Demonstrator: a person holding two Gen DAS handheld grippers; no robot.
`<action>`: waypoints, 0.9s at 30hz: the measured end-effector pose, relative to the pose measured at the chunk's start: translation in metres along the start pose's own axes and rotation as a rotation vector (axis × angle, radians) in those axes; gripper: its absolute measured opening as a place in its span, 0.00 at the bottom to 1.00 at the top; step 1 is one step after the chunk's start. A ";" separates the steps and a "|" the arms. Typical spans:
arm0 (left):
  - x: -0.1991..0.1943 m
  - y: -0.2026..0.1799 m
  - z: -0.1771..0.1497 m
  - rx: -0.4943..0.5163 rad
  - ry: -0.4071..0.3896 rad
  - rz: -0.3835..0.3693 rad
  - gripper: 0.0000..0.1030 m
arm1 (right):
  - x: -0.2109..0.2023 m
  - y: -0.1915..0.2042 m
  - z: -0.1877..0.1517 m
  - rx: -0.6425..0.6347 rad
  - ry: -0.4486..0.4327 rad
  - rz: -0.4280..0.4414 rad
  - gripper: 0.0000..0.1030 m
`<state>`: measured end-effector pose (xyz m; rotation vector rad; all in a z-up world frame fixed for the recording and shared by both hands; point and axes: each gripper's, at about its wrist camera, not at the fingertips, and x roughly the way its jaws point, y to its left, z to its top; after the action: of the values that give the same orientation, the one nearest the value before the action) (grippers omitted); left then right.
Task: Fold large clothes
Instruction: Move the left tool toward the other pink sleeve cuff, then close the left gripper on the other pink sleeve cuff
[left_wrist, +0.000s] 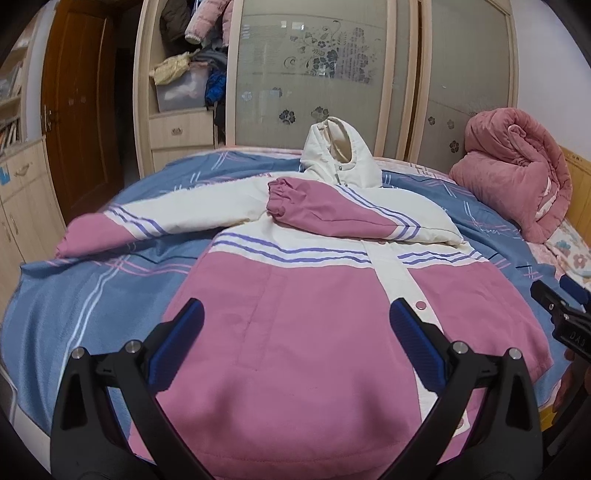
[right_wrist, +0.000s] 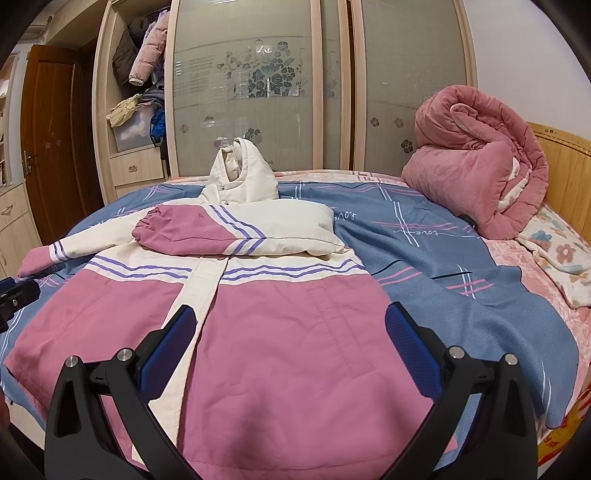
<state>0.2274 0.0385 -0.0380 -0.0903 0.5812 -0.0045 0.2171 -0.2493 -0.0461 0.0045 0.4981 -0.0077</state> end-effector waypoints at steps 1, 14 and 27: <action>0.002 0.005 0.001 -0.016 0.008 -0.011 0.98 | 0.000 0.000 0.000 0.000 0.001 0.002 0.99; 0.017 0.215 0.017 -0.694 -0.099 -0.155 0.98 | 0.004 0.002 -0.002 0.006 0.020 0.039 0.99; 0.052 0.418 -0.004 -1.084 -0.274 -0.178 0.93 | 0.012 0.011 -0.005 0.006 0.056 0.082 0.99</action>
<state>0.2599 0.4530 -0.1056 -1.1780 0.2444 0.1495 0.2259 -0.2381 -0.0561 0.0310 0.5540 0.0714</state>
